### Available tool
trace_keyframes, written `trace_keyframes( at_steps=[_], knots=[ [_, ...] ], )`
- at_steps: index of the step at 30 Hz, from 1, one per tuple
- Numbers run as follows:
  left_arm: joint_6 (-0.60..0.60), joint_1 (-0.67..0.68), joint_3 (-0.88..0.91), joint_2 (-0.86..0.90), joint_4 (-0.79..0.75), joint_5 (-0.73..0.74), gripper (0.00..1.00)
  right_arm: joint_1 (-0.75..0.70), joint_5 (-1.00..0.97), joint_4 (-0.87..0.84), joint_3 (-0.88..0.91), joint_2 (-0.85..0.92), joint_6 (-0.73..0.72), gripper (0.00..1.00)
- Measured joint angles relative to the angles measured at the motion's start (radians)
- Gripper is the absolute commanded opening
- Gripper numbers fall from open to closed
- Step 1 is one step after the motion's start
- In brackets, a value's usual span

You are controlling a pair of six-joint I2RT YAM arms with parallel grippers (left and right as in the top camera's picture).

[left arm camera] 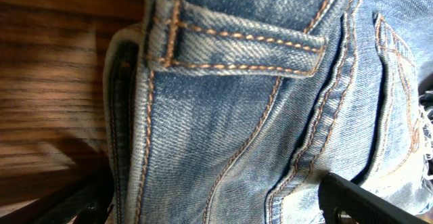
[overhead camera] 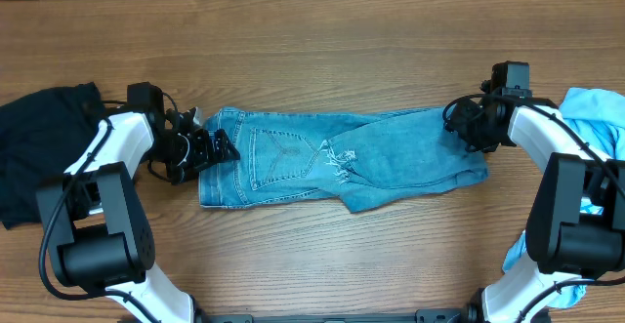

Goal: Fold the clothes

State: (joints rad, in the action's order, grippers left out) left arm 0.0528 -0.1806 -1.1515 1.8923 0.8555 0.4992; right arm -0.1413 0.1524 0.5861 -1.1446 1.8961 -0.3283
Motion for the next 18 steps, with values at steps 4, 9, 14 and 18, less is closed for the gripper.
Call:
trace_keyframes(
  at_steps=[4, 9, 14, 18],
  knots=[
    [0.0, 0.009, 0.0, -0.002, 0.001, -0.023, 1.0, 0.0, -0.005, 0.023, -0.005, 0.0, 0.02, 0.6],
    [0.027, 0.011, 0.0, -0.003, -0.01, -0.032, 0.91, 0.0, -0.008, 0.039, -0.008, 0.0, 0.026, 0.61],
    [0.051, 0.009, 0.037, -0.006, -0.079, -0.051, 0.25, 0.0, -0.015, 0.055, -0.012, 0.0, 0.027, 0.62],
    [0.064, 0.009, 0.121, -0.02, -0.195, 0.004, 0.21, 0.0, -0.023, 0.062, -0.013, 0.0, 0.029, 0.62]
  ],
)
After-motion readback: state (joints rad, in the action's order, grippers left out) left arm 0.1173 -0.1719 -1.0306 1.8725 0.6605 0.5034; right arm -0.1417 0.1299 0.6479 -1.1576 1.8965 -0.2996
